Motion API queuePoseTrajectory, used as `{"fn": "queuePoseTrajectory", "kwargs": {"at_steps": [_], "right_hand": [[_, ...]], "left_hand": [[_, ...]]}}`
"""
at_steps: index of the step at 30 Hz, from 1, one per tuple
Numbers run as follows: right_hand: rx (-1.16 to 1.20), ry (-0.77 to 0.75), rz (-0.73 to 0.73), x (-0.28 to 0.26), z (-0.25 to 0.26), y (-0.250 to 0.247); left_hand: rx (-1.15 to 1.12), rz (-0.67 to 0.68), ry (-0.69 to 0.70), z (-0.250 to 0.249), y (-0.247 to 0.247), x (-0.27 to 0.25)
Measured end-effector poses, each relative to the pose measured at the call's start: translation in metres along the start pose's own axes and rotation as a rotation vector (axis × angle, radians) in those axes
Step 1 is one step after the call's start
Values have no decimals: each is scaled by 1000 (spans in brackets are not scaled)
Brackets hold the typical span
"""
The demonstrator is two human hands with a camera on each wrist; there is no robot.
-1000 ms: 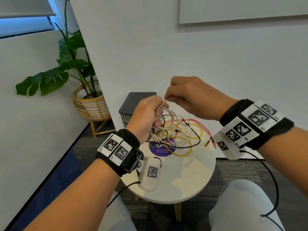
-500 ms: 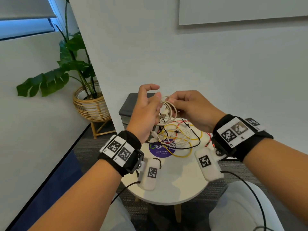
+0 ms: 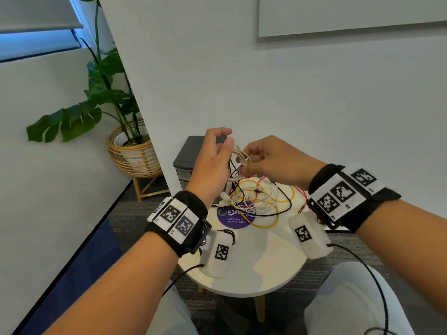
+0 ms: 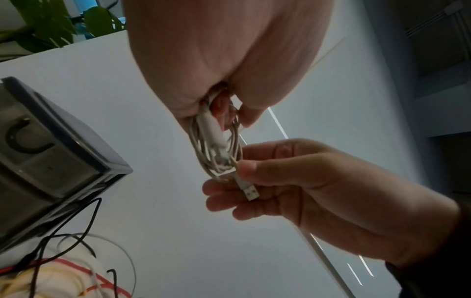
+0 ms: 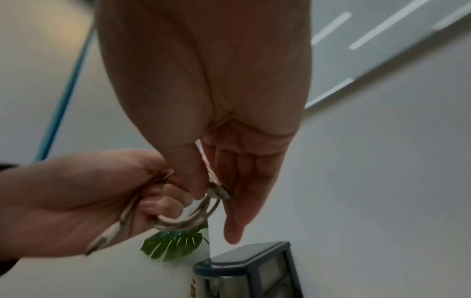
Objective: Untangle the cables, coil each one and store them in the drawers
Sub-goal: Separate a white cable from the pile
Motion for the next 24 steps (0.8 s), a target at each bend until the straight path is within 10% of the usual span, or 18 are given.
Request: {"fn": "queuePoseTrajectory", "kwargs": {"at_steps": [6,24], "right_hand": [[-480,-109,22,-14,-2,12],[88,153,-152,4,-2,18]], "left_hand": [[42,-181,-84,12,-18,7],[-197,-159,-126,2,-3,3]]}}
Point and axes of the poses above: each hand's wrist, its own x-axis towards the middle knuckle, its own y-axis out of the palm, z = x × y, the point moved 6 cm from there along x, towards the middle knuckle, and after that the axes turned 4 degrees about y, right-handed, at the moved point
